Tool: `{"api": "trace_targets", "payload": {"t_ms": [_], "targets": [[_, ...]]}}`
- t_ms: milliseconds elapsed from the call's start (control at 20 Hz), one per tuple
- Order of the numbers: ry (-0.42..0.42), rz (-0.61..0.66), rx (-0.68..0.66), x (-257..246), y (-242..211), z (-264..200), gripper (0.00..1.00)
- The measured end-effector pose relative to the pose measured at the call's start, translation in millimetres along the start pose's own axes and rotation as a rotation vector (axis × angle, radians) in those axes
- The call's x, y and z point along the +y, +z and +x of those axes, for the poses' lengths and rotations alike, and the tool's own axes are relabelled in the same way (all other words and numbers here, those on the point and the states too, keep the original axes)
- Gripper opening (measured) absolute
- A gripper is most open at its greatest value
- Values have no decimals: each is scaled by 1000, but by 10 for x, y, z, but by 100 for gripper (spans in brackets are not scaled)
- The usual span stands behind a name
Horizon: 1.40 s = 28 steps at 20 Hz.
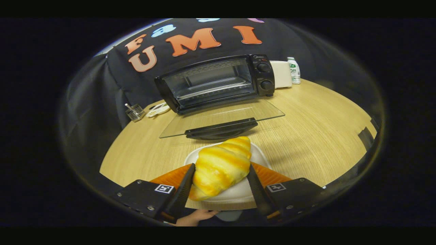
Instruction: Open the toaster oven, put the food inside, and close the toaster oven door.
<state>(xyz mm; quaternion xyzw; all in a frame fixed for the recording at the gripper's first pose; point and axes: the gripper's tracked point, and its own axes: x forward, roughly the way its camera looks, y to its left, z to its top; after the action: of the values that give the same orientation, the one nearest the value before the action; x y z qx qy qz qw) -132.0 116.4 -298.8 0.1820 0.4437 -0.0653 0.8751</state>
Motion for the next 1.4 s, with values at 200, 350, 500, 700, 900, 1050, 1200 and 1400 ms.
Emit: {"api": "trace_targets", "payload": {"t_ms": [200, 350, 500, 700, 900, 1050, 1200, 1400], "targets": [[162, 109, -45, 194, 210, -113, 83], [260, 162, -91, 285, 430, -139, 83], [350, 206, -138, 378, 695, -141, 83], [460, 272, -196, 477, 1106, -98, 83], [528, 337, -242, 501, 1559, 169, 82], [493, 347, -249, 390, 1801, 499, 82], [439, 315, -266, 326, 2006, 760, 82], [407, 272, -282, 379, 2202, 1054, 83]]}}
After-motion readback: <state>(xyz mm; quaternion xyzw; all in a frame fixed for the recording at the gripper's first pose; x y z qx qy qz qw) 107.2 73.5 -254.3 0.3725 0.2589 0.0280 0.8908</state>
